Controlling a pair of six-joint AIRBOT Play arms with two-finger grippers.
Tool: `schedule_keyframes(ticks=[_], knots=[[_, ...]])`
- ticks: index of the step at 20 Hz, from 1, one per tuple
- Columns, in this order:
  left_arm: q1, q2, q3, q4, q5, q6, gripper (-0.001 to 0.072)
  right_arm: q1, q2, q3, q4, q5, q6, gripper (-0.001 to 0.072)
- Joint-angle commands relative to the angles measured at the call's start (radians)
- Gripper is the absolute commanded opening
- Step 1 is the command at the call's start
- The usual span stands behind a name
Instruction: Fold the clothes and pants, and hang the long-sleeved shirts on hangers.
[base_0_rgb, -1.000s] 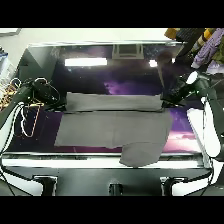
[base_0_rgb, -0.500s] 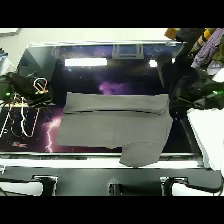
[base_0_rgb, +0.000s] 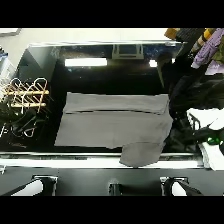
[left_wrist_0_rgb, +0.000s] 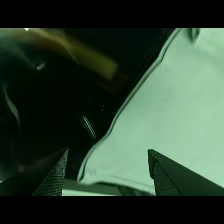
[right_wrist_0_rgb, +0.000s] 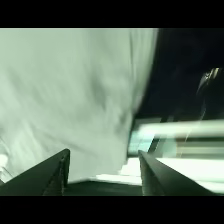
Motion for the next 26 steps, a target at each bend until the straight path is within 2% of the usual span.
schedule_keyframes(ticks=[1, 10, 12, 18, 19, 22, 24, 26], knots=[[0.028, 0.04, -0.096, -0.038, -0.009, 0.001, 0.0578, -0.005, 0.055, -0.174, 0.013, -0.012, -0.003, 0.0499], [0.028, 0.037, -0.101, -0.038, -0.033, 0.001, 0.0578, -0.004, 0.06, -0.224, 0.055, -0.039, 0.009, 0.0477], [0.028, 0.037, -0.101, -0.038, -0.043, 0.0, 0.0577, 0.009, 0.059, -0.224, 0.065, -0.077, 0.014, 0.0444], [0.029, 0.037, -0.101, -0.038, -0.059, 0.0, 0.0578, 0.243, -0.021, -0.224, 0.053, -0.165, 0.105, 0.044], [0.029, 0.037, -0.101, -0.038, -0.059, 0.0, 0.0578, 0.264, -0.037, -0.224, 0.054, -0.175, 0.115, 0.0377], [0.029, 0.037, -0.101, -0.037, -0.058, 0.001, 0.0578, 0.279, -0.046, -0.222, 0.06, -0.182, 0.114, 0.0071], [0.029, 0.037, -0.11, -0.034, -0.056, 0.009, 0.0575, 0.279, -0.037, -0.222, 0.063, -0.174, 0.114, 0.0041], [0.029, 0.037, -0.148, -0.034, -0.047, 0.013, 0.0575, 0.279, -0.002, -0.222, 0.066, -0.164, 0.114, 0.0042]])
